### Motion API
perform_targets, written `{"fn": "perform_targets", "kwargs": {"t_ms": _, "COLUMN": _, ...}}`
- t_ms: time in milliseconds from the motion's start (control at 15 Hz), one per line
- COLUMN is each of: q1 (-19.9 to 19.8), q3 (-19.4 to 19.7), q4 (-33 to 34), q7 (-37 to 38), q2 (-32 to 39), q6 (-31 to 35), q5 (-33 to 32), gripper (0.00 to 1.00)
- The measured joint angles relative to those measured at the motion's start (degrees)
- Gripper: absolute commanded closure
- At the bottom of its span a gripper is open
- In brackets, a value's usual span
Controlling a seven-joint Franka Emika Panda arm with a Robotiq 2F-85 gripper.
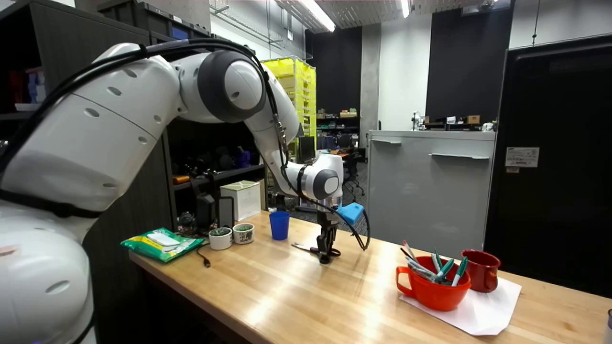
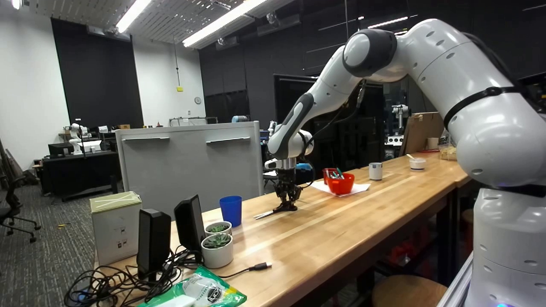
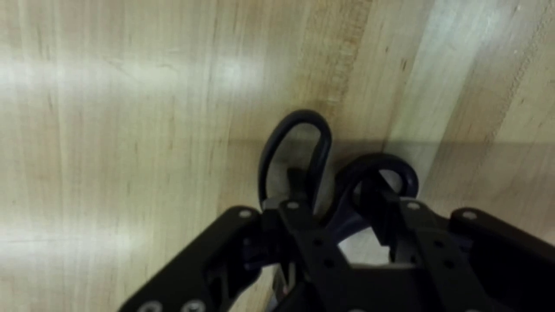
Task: Open and close the scissors.
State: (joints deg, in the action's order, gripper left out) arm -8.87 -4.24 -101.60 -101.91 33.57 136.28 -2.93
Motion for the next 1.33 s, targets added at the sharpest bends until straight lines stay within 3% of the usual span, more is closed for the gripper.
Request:
{"fn": "perform_targets", "kwargs": {"t_ms": 133, "q1": 0.0, "q3": 0.0, "q4": -0.1, "q7": 0.0, "q2": -0.1, "q6": 0.0, "q5": 0.0, "gripper": 0.95}}
{"fn": "perform_targets", "kwargs": {"t_ms": 600, "q1": 0.2, "q3": 0.1, "q4": -0.3, "q7": 0.1, "q2": -0.2, "q6": 0.1, "q5": -0.5, "gripper": 0.93}}
{"fn": "perform_targets", "kwargs": {"t_ms": 667, "q1": 0.2, "q3": 0.1, "q4": -0.3, "q7": 0.1, "q2": -0.2, "q6": 0.1, "q5": -0.6, "gripper": 0.59}}
{"fn": "perform_targets", "kwargs": {"t_ms": 733, "q1": 0.3, "q3": 0.2, "q4": -0.3, "q7": 0.1, "q2": -0.3, "q6": 0.1, "q5": -0.8, "gripper": 0.47}}
{"fn": "perform_targets", "kwargs": {"t_ms": 867, "q1": 0.3, "q3": 0.2, "q4": -0.4, "q7": 0.1, "q2": -0.3, "q6": 0.1, "q5": -1.2, "gripper": 0.38}}
{"fn": "perform_targets", "kwargs": {"t_ms": 1200, "q1": 0.3, "q3": 0.4, "q4": -2.3, "q7": 0.1, "q2": -1.2, "q6": -0.5, "q5": -2.1, "gripper": 0.05}}
{"fn": "perform_targets", "kwargs": {"t_ms": 1333, "q1": 0.3, "q3": 0.5, "q4": -3.1, "q7": 0.1, "q2": -1.5, "q6": -0.6, "q5": -2.4, "gripper": 0.0}}
